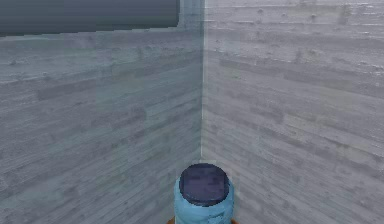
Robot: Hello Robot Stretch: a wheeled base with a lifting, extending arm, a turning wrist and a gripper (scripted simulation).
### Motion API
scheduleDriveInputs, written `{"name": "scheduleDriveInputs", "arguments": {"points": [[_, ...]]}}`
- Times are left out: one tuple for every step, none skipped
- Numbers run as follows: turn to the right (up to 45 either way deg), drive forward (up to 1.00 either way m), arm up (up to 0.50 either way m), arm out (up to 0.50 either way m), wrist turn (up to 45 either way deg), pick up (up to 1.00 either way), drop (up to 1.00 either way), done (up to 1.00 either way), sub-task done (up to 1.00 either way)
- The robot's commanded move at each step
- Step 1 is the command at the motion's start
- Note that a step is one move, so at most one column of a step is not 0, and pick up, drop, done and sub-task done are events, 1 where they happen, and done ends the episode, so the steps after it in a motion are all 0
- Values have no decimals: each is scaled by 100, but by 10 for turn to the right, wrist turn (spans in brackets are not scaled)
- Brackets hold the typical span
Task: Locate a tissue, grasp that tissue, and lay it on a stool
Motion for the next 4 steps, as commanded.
{"name": "scheduleDriveInputs", "arguments": {"points": [[0, 0, 50, 0, 0, 0, 0, 0, 0], [0, 0, 28, 0, 0, 0, 0, 0, 0], [0, 0, 0, 50, 0, 0, 0, 0, 0], [0, 0, 0, 0, 450, 0, 0, 0, 0]]}}
